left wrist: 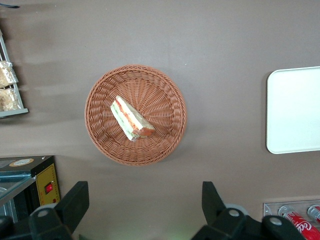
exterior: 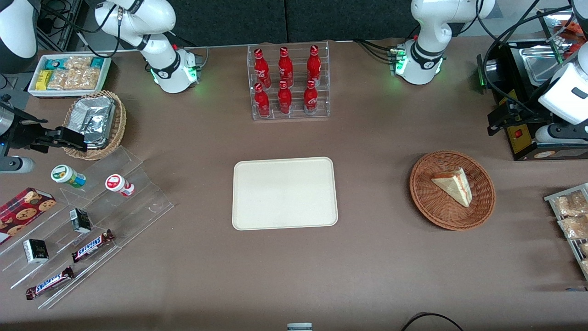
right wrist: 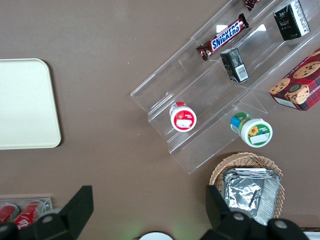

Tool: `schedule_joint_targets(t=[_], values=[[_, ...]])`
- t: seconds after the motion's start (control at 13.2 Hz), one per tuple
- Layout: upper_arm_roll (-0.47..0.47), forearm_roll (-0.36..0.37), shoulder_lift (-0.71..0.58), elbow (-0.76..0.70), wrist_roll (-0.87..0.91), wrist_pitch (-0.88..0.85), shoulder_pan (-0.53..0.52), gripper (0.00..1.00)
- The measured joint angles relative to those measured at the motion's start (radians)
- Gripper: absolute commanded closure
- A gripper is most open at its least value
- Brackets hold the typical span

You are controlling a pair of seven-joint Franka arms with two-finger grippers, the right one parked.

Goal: Place sandwich from basket to tray
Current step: 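Move the left gripper over the wicker basket toward the sandwich, then lower the open left gripper and close it on the wrapped sandwich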

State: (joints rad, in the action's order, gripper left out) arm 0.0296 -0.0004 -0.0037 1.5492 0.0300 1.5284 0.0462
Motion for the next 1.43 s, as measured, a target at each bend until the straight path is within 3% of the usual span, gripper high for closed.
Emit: schedule_joint_targets(t=[0.53, 0.83, 1.06, 1.43], values=[[-0.007, 0.001, 0.038, 0.017, 0.027, -0.031, -0.009, 0.0], [-0.017, 0.001, 0.178, 0.035, 0.341, -0.083, -0.013, 0.0], [-0.031, 0.0, 0.256, 0.072, 0.434, 0.0, -0.012, 0.0], [-0.103, 0.0, 0.25, 0.263, 0.538, 0.231, -0.015, 0.0]])
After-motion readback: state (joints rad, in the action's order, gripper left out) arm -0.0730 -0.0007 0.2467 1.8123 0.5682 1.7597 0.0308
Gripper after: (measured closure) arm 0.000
